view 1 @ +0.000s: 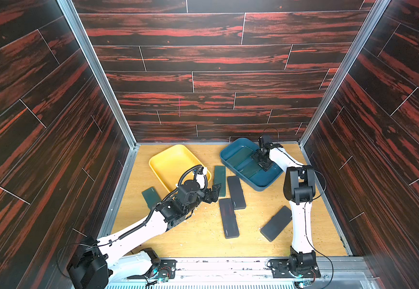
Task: Place the pencil cases by color into the storage box
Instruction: Place the pencil case at the storage box.
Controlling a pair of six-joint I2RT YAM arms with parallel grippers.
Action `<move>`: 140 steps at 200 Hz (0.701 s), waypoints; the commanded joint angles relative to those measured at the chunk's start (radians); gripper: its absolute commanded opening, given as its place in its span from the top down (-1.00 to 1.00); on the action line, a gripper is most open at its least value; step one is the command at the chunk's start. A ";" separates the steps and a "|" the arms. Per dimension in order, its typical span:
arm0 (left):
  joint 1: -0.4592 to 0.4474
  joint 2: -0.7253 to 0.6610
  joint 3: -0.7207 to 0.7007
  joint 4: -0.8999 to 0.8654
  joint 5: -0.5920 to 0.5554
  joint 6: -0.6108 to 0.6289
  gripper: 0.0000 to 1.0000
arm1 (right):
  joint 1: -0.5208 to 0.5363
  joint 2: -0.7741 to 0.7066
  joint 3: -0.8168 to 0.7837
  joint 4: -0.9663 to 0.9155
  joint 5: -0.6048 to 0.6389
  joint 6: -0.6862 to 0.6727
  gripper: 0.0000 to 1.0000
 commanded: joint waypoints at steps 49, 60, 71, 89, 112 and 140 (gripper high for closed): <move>-0.003 -0.045 0.035 -0.056 -0.030 0.001 -0.73 | 0.003 -0.039 0.018 -0.013 0.039 -0.165 -0.88; -0.003 -0.048 0.041 -0.075 -0.038 0.005 -0.73 | 0.003 -0.074 -0.017 -0.003 0.054 -0.198 -0.89; -0.003 -0.055 0.042 -0.092 -0.050 0.008 -0.73 | 0.003 -0.116 -0.062 0.028 0.058 -0.238 -0.88; -0.003 -0.064 0.039 -0.112 -0.062 0.014 -0.73 | 0.008 -0.201 -0.153 0.096 0.067 -0.306 -0.88; -0.003 -0.075 0.047 -0.153 -0.087 0.021 -0.73 | 0.036 -0.300 -0.274 0.249 -0.018 -0.411 -0.86; -0.003 -0.092 0.052 -0.185 -0.143 0.010 -0.73 | 0.114 -0.321 -0.272 0.293 -0.076 -0.568 -0.84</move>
